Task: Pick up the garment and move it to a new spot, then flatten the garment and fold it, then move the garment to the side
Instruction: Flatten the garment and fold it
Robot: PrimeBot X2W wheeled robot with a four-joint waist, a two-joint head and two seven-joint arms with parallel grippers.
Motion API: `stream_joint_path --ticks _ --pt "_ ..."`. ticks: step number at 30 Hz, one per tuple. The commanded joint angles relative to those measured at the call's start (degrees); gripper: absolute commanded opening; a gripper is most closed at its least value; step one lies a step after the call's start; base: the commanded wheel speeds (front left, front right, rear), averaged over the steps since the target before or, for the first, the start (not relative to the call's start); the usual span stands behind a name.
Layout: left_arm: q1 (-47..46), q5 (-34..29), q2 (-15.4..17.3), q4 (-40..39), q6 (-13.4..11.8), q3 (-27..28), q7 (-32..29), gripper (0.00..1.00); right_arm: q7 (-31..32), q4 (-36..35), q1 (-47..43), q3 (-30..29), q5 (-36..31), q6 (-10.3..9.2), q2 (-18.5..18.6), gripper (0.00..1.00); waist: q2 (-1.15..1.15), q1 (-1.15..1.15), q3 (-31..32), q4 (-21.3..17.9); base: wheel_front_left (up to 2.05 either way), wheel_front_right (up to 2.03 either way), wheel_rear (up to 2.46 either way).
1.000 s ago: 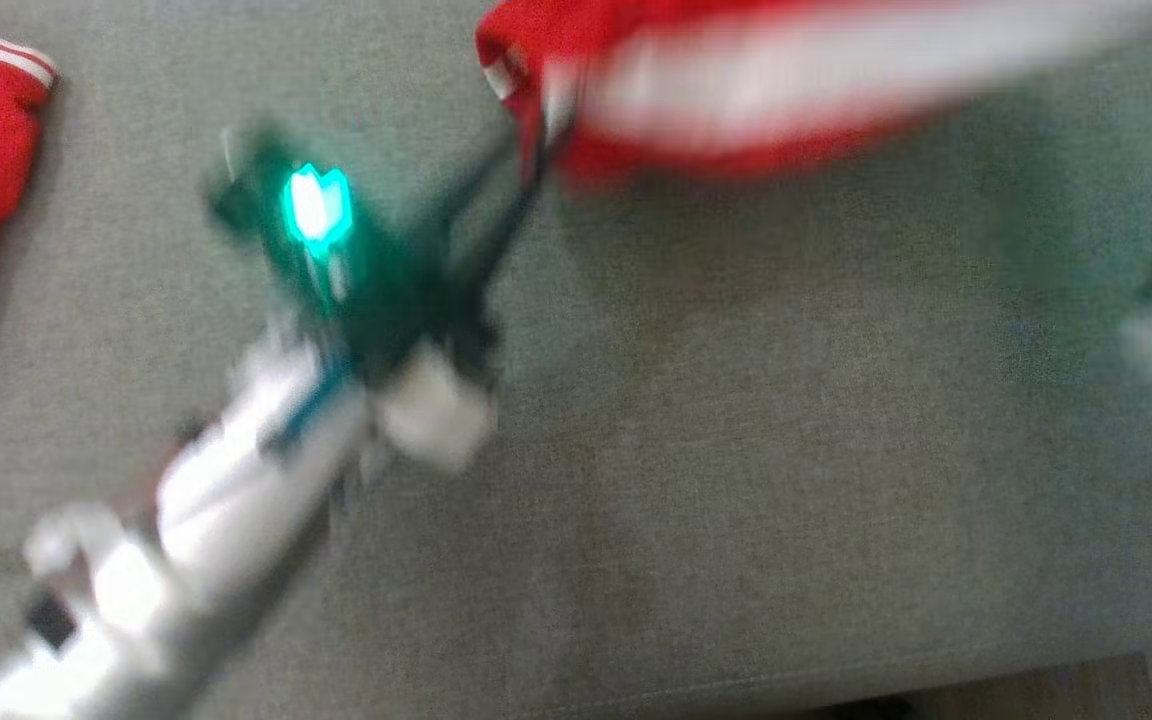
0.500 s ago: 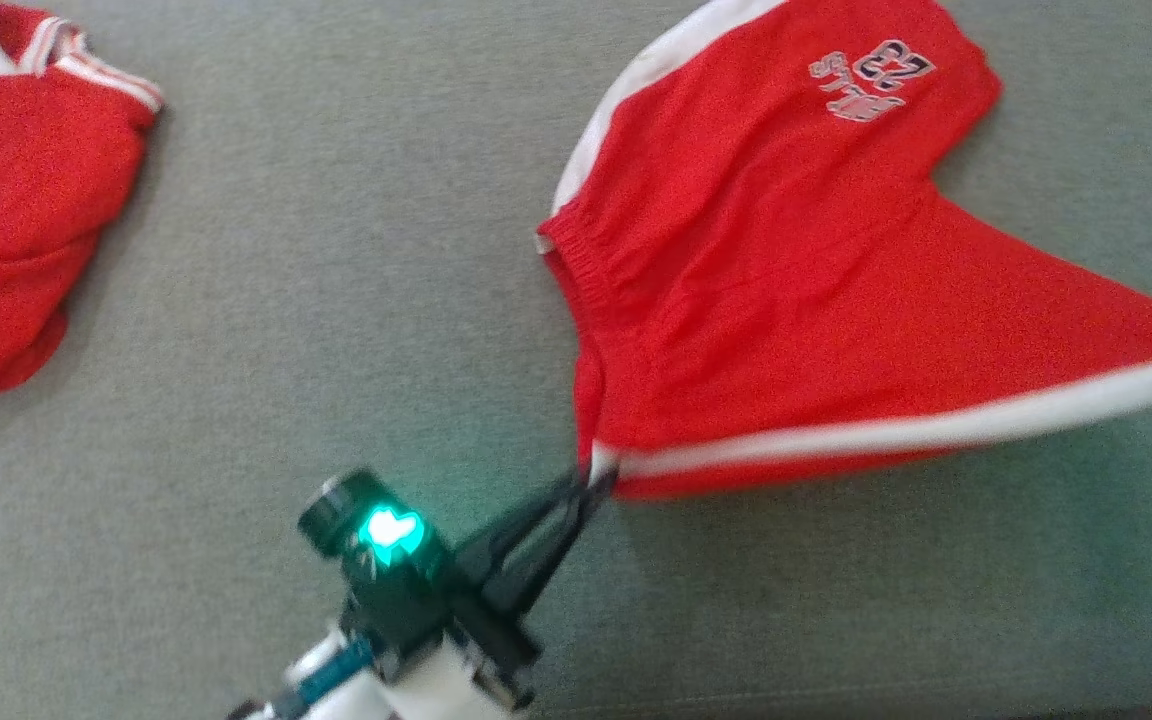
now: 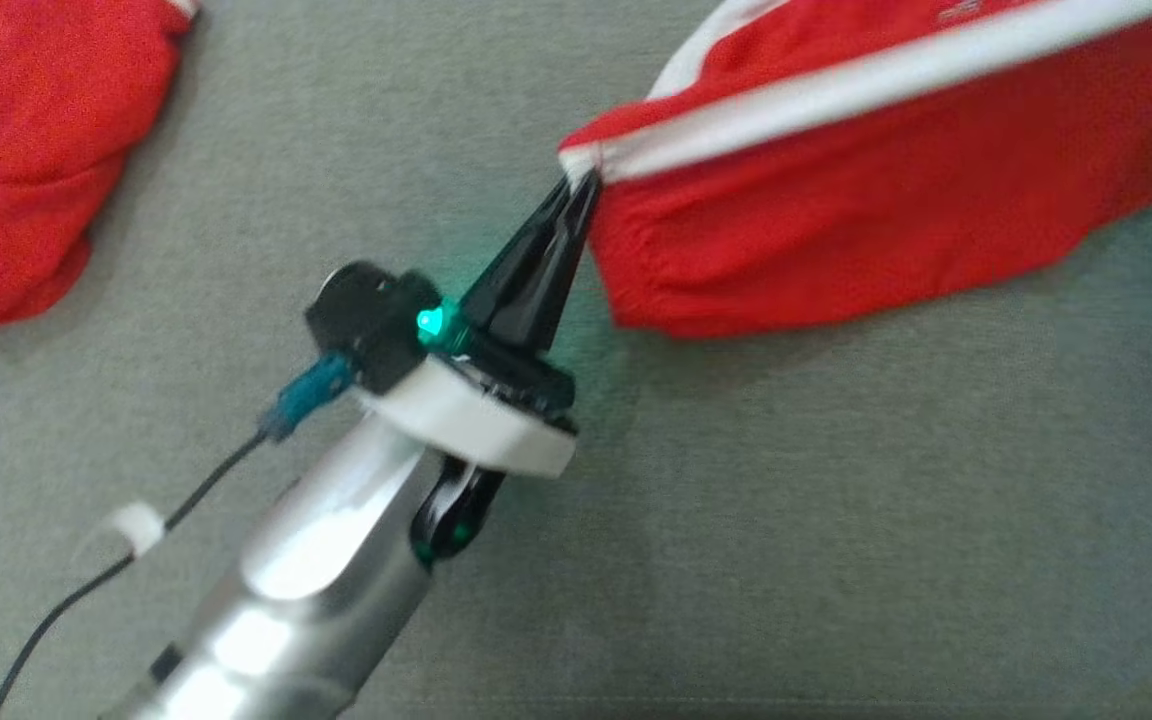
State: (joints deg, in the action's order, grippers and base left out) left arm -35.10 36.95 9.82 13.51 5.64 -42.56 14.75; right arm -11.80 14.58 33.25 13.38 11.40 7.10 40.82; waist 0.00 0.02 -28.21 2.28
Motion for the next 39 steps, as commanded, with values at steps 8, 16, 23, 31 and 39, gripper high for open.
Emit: stream_joint_path --ticks 8,16,23,31,39 --pt "-9.2 0.7 -5.0 5.7 1.6 2.8 0.2 0.0 -0.2 12.9 17.9 14.8 2.9 0.39 5.0 0.0 0.0 -0.02 -6.1 6.4 0.0 0.0 0.0" --pt "-8.9 -0.2 -6.5 7.0 1.8 5.4 0.2 1.0 -2.2 21.9 24.4 21.9 9.0 0.39 3.1 1.0 0.0 -0.02 -6.6 7.0 0.0 0.0 0.0" --pt "-3.0 -10.0 -6.5 1.1 -0.2 10.3 0.2 1.0 0.0 27.5 19.3 21.5 25.9 0.39 0.3 1.0 0.0 -0.02 -4.3 6.5 0.0 0.0 0.0" --pt "8.2 -19.4 -6.8 -9.2 -5.3 15.8 0.2 1.0 10.7 28.9 15.8 26.0 37.8 0.39 0.5 0.66 0.0 -0.02 -2.0 8.0 0.0 0.0 0.0" --pt "15.7 -27.3 -6.9 -16.0 -8.6 18.7 0.2 1.0 7.8 30.9 15.6 27.2 43.7 0.39 0.0 0.0 0.0 -0.02 3.0 5.9 0.0 0.0 0.0"
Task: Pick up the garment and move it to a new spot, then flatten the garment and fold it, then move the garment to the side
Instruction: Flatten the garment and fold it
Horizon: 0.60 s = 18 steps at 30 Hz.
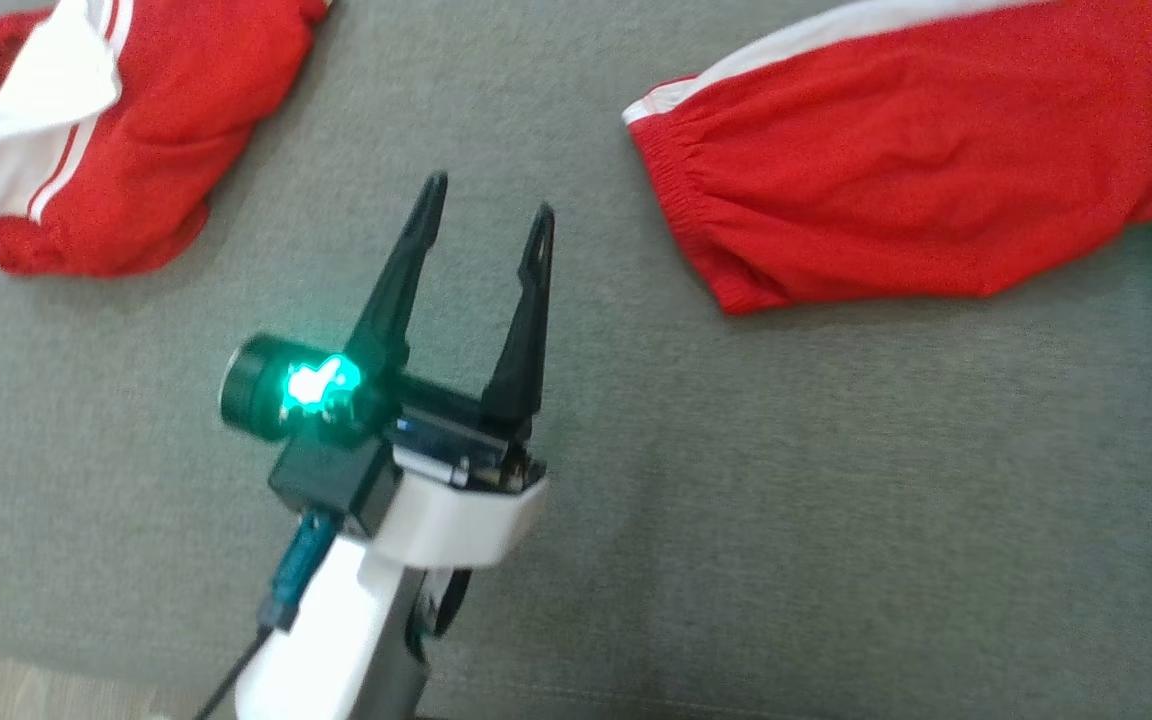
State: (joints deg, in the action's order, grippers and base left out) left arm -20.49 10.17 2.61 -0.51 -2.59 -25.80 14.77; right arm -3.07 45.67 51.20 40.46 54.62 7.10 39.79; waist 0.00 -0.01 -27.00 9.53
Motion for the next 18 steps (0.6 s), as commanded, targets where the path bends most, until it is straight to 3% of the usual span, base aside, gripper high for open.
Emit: stream_joint_path --ticks 1,6,10,18 --pt "1.9 -0.9 0.3 -2.2 -0.5 2.3 0.2 1.0 -1.9 0.7 -2.9 -0.1 1.0 0.39 0.7 0.0 0.0 0.01 2.6 -1.9 0.0 0.0 0.0" --pt "5.4 -2.5 0.3 -2.9 0.3 3.3 0.2 1.0 -6.1 4.2 -7.6 -0.7 3.0 0.39 0.3 0.0 0.0 0.01 6.1 -5.6 0.0 0.0 0.0" --pt "6.8 -3.5 0.3 -3.4 0.9 4.6 0.2 1.0 -8.6 6.8 -11.7 -0.7 3.2 0.39 2.3 0.0 0.0 0.01 7.3 -8.0 0.0 0.0 0.0" --pt "7.5 -4.1 0.3 -2.8 1.6 5.0 0.2 1.0 -11.0 5.5 -6.3 -1.3 0.6 0.39 -0.3 0.0 0.0 0.01 9.0 -9.8 0.0 0.0 0.0"
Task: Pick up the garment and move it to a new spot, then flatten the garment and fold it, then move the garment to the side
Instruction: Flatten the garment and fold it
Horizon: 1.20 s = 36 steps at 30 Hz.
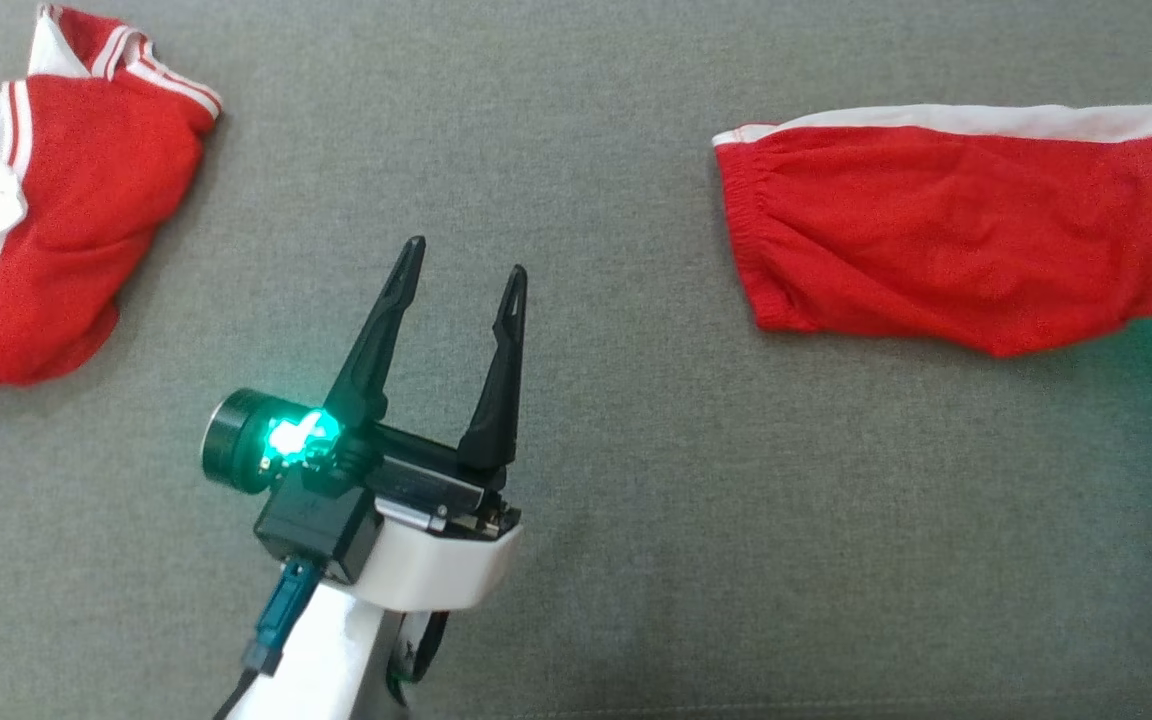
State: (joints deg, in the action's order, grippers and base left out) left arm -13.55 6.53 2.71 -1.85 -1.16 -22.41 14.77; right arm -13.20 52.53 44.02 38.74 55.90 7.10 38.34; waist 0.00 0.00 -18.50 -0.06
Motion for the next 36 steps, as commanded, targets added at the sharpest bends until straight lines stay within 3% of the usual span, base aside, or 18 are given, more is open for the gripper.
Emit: stream_joint_path --ticks 1,13,16,17,18,19,27,32,36 --pt "0.7 -0.3 0.2 -1.3 0.1 1.5 0.2 1.0 -1.0 -2.3 1.7 1.0 -1.5 0.39 0.6 0.0 0.0 0.0 0.8 -0.2 0.0 0.0 0.0" --pt "2.4 1.0 0.2 -0.9 -0.4 1.5 0.2 1.0 1.1 -14.7 2.6 8.4 -7.9 0.39 -9.9 0.0 0.0 0.0 2.5 1.4 0.0 0.0 0.0" --pt "2.4 1.4 0.2 -0.9 -0.5 1.4 0.2 1.0 1.6 -15.8 1.2 8.9 -9.1 0.39 -14.4 0.0 0.0 0.0 2.2 1.7 0.0 0.0 0.0" --pt "2.4 1.6 0.2 -0.9 -0.6 1.3 0.2 1.0 1.9 -16.1 0.5 9.2 -9.4 0.39 -15.8 0.37 0.0 0.0 2.2 1.8 0.0 0.0 0.0" --pt "2.3 1.7 0.2 -0.8 -0.6 1.1 0.2 1.0 2.1 -16.2 -0.3 9.2 -9.4 0.39 -16.8 0.64 0.0 0.0 2.4 2.0 0.0 0.0 0.0" --pt "2.3 1.8 0.2 -0.7 -0.6 1.0 0.2 1.0 2.0 -16.1 -0.9 8.8 -9.8 0.39 -17.4 1.0 0.0 0.0 2.6 2.2 0.0 0.0 0.0" --pt "5.9 3.5 0.2 -0.4 -2.4 2.9 0.2 1.0 -1.5 -19.1 -10.3 -0.3 -16.9 0.39 -15.6 1.0 0.0 0.0 8.9 1.2 0.0 0.0 0.0" --pt "10.5 4.2 0.2 -0.5 -4.2 5.5 0.2 1.0 -1.8 -29.6 -22.8 -16.7 -28.0 0.39 -17.7 1.0 0.0 0.0 14.6 0.2 0.0 0.0 0.0" --pt "15.1 4.1 0.2 0.4 -5.4 7.3 0.2 1.0 -1.8 -38.6 -35.3 -28.2 -37.3 0.39 -23.4 1.0 0.0 0.0 18.4 0.0 0.0 0.0 0.0"
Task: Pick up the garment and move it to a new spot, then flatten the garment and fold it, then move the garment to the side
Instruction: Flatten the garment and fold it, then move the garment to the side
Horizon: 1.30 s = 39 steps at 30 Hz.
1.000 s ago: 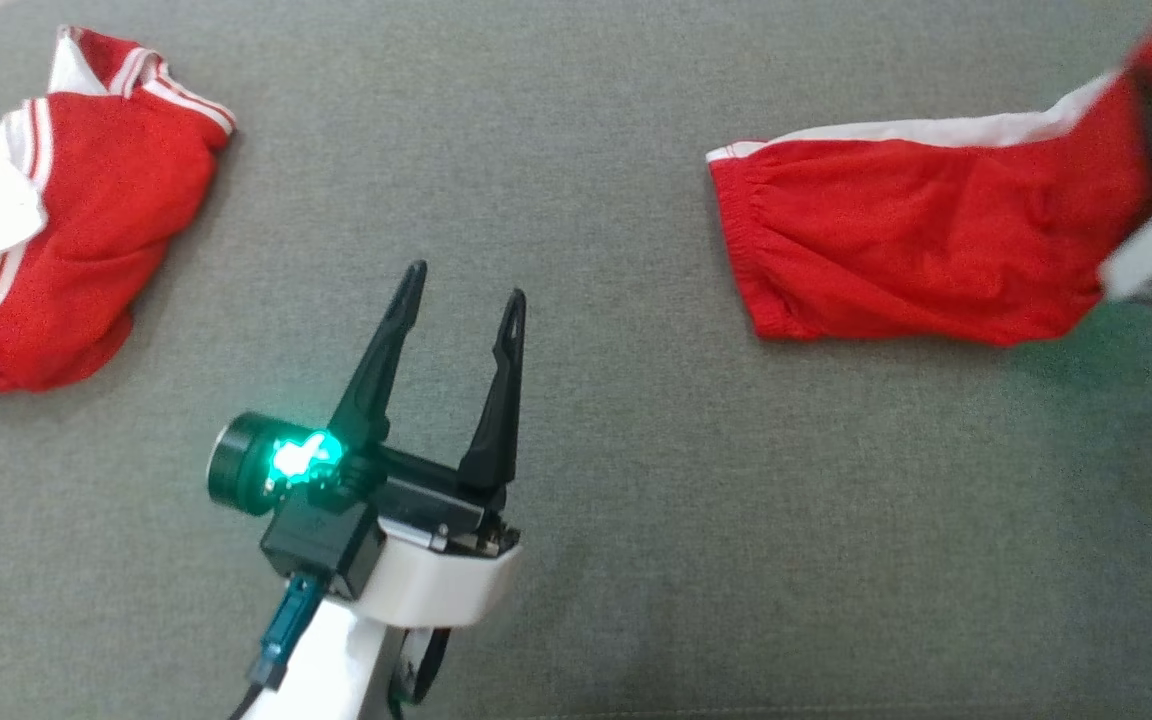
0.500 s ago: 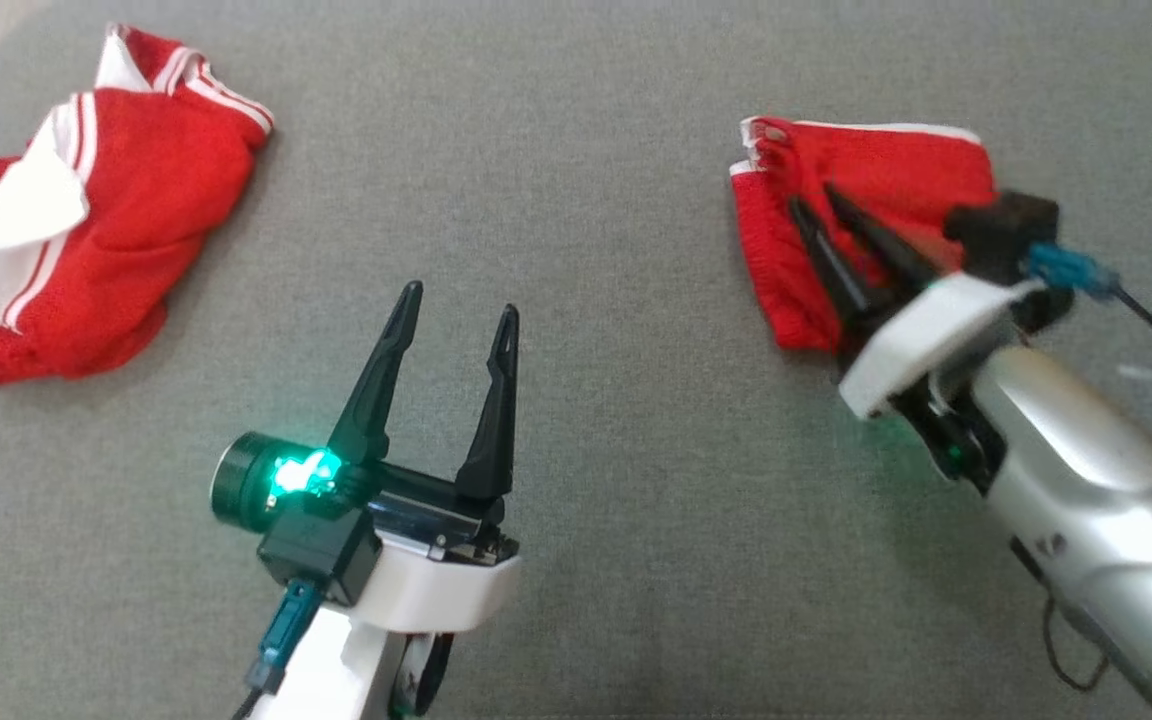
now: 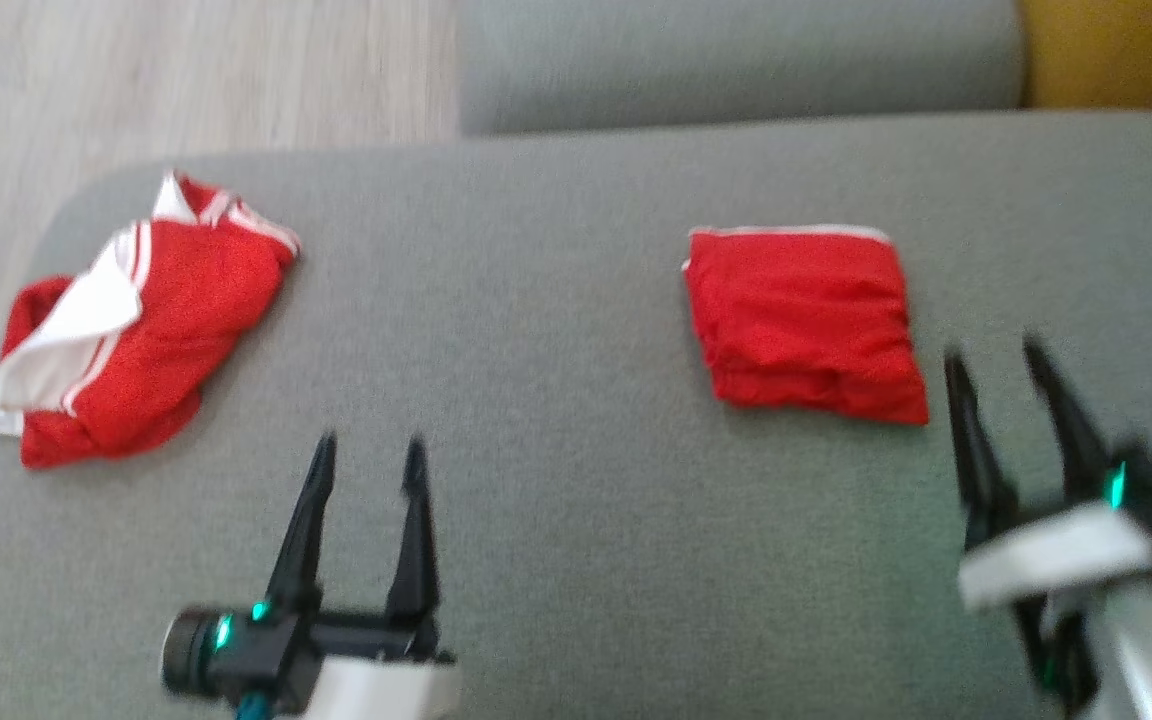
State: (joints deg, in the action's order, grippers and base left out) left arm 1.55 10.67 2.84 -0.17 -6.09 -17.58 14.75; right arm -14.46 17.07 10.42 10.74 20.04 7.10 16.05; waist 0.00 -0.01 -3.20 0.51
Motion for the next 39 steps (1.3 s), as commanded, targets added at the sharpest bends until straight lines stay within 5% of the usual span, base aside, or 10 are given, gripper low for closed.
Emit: stream_joint_path --ticks 1,12,39 --pt "1.0 0.0 0.0 -1.0 -0.8 3.0 0.2 1.0 -0.5 -4.9 -4.1 -2.2 -3.1 0.39 -2.7 1.0 0.0 0.01 3.6 -0.6 0.0 0.0 0.0" --pt "7.0 -1.7 0.0 1.9 -0.4 6.4 0.2 1.0 -0.5 -10.2 -15.1 -6.2 -11.5 0.39 -8.2 1.0 0.0 0.01 6.8 -0.4 0.0 0.0 0.0" --pt "7.4 -2.8 0.0 1.7 -0.8 7.2 0.2 1.0 -0.5 -7.3 -16.3 -5.6 -11.4 0.39 -8.5 1.0 0.0 0.01 6.4 -0.5 0.0 0.0 0.0"
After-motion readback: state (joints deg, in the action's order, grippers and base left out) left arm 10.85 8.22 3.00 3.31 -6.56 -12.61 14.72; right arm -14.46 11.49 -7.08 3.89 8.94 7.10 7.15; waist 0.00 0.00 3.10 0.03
